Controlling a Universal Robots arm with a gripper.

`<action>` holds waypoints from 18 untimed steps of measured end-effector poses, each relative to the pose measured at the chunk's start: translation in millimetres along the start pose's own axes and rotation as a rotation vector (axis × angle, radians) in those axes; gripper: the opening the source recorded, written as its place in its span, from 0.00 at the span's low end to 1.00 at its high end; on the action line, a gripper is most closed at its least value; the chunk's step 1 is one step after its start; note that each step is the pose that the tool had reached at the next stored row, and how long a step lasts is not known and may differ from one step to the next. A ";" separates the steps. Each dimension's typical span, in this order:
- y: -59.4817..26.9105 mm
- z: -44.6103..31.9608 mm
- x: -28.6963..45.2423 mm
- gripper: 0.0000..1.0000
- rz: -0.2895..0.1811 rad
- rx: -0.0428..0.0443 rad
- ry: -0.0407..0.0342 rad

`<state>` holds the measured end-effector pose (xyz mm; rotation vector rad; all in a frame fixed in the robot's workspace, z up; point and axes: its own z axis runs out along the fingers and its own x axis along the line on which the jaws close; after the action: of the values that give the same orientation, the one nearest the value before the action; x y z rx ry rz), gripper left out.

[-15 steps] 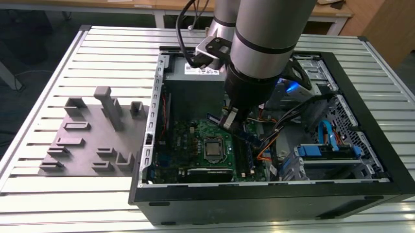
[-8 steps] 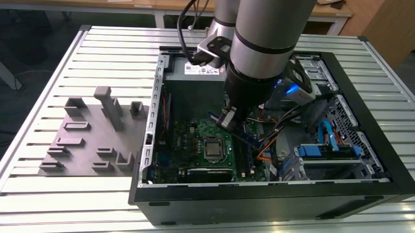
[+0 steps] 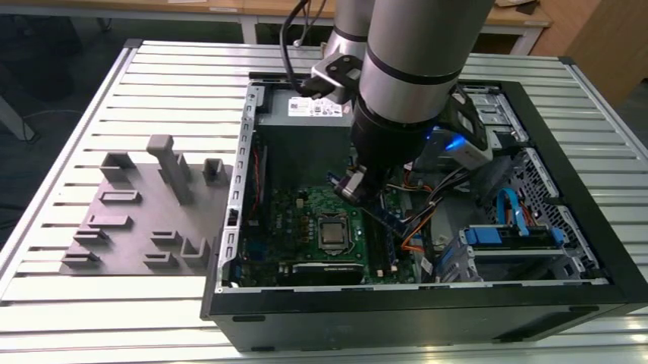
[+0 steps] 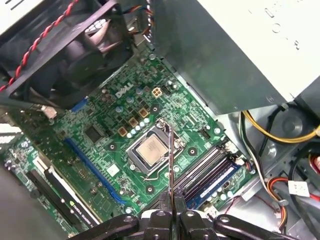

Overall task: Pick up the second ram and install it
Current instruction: 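Insert the second ram into the second slot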

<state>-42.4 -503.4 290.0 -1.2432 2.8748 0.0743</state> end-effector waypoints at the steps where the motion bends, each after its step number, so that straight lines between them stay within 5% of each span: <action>1: 0.0 0.0 0.0 0.14 0.009 0.0003 -0.0003; 18: 0.0 0.4 0.0 0.14 0.169 0.0045 -0.0068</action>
<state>-42.4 -503.4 289.6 -0.9946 2.9658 0.0728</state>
